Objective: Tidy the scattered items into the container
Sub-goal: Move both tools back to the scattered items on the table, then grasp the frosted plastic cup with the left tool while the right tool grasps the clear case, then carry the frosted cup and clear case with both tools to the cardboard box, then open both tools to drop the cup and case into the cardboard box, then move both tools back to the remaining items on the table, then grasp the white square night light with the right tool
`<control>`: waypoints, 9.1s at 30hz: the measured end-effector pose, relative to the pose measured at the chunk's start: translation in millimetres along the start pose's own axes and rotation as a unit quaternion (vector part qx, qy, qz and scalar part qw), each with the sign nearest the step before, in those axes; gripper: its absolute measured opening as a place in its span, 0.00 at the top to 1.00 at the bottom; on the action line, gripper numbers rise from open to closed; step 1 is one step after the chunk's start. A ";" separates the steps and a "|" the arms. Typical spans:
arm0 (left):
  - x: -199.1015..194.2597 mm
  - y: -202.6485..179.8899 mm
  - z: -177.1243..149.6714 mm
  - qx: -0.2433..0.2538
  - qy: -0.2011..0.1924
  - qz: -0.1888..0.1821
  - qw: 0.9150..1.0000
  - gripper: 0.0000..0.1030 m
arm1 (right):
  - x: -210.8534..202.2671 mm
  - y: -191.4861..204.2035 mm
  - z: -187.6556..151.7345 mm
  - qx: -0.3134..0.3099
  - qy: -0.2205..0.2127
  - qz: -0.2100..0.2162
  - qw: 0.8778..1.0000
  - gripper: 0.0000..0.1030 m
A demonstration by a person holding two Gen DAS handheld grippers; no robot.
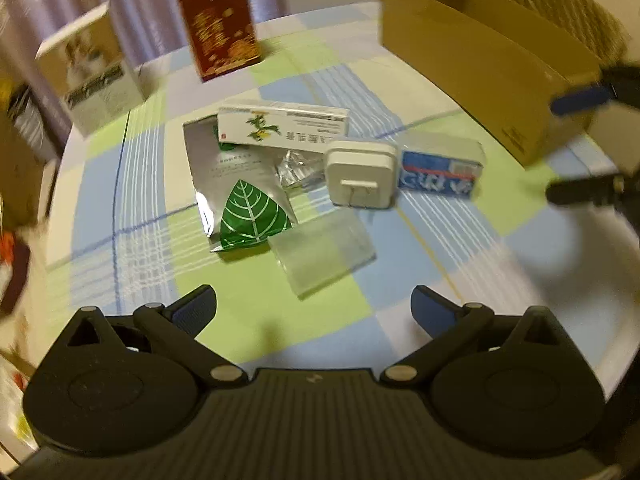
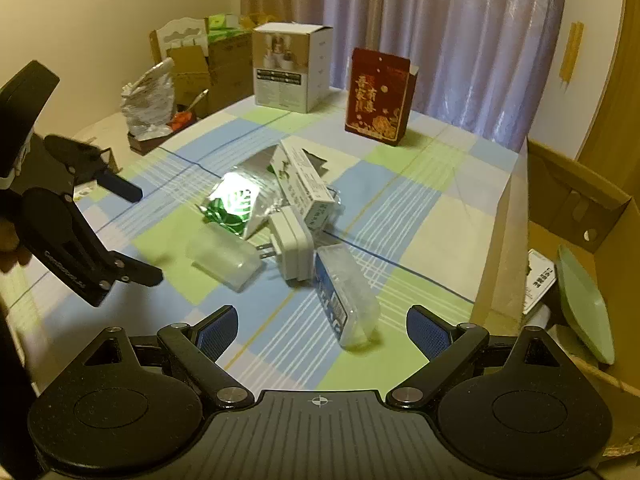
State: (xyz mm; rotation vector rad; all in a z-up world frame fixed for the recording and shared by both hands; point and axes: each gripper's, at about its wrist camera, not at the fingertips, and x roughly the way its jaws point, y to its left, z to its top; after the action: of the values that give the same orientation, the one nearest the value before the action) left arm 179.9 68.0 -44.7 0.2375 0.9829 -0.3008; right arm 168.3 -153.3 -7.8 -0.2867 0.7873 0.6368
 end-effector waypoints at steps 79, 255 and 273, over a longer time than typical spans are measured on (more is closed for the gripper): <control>-22.9 -35.6 2.2 -0.026 -0.042 -0.010 0.999 0.34 | -15.6 12.7 -30.5 -0.018 0.030 -0.033 0.999 0.68; -39.3 44.3 -18.8 -0.067 -0.032 0.060 0.995 0.01 | 22.9 2.6 28.9 0.070 0.007 0.058 0.996 0.10; 20.7 53.3 -4.0 -0.047 -0.043 0.061 0.996 0.01 | 133.8 -18.0 49.9 0.080 0.074 0.139 0.984 0.10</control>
State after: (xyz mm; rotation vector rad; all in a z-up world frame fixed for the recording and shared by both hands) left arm 206.5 116.2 -61.0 0.1965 0.8915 -0.1506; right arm 279.3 -87.5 -71.7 -0.0768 1.0266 0.8163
